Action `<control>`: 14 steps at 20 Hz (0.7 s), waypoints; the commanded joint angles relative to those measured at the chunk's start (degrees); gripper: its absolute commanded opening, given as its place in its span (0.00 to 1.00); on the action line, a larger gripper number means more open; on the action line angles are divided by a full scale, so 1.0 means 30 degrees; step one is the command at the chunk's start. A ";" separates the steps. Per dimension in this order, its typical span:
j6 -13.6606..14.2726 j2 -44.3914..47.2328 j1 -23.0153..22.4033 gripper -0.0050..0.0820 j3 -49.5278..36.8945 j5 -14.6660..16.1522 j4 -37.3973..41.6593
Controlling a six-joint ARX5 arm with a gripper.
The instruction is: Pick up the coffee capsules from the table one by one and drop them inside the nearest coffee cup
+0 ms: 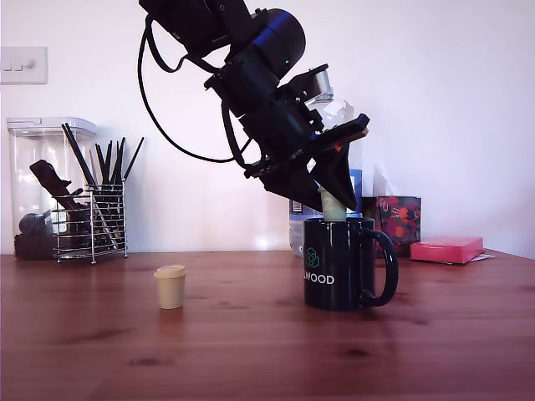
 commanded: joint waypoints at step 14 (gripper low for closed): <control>0.0612 -0.0102 -0.0146 0.57 0.0226 -0.0044 -0.0240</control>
